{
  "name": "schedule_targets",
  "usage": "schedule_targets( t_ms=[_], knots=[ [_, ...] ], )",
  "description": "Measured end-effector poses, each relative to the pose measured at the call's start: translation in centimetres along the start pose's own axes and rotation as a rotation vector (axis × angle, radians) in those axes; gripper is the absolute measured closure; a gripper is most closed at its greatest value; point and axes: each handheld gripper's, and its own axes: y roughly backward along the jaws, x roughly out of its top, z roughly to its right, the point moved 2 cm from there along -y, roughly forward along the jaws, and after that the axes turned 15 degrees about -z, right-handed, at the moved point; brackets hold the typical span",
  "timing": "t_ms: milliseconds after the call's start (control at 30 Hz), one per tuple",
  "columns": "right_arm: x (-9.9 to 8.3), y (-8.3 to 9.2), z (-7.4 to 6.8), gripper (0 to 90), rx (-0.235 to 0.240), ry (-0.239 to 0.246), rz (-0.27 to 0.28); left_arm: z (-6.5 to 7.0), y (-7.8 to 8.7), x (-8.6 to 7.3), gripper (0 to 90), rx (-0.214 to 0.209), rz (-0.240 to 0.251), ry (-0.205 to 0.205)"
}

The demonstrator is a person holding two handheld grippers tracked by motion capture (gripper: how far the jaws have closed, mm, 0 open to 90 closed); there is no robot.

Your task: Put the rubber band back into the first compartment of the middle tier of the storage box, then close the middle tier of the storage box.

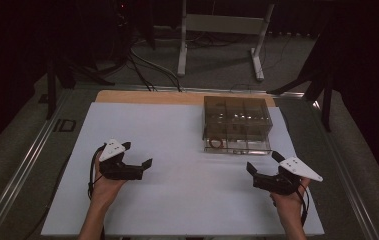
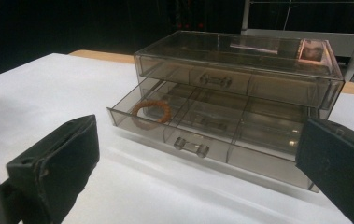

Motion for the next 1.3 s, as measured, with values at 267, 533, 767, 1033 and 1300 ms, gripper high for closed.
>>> schedule_targets(
  t_ms=[267, 533, 767, 1033, 1300],
  knots=[
    [0.9, -0.7, 0.4, 0.0, -0.003, 0.001, -0.039, 0.2, 0.0, -0.1, 0.9, 0.004, 0.004, -0.002],
    [1.9, -1.1, 0.9, 0.0, -0.008, -0.002, -0.051, 0.2, -0.2, -0.2, 0.9, 0.009, 0.003, 0.001],
    [2.1, -1.6, 1.2, 0.0, -0.014, -0.003, -0.061, 0.0, -0.1, -0.3, 0.9, 0.012, 0.007, 0.005],
    [2.3, -2.1, 1.4, 0.0, -0.013, -0.015, -0.07, 0.0, 0.0, -0.4, 0.9, 0.014, 0.014, 0.014],
    [2.0, -3.1, 1.3, 6.5, -0.01, -0.023, -0.112, 0.0, 0.1, -0.4, 0.9, 0.013, 0.016, 0.019]
  ],
)
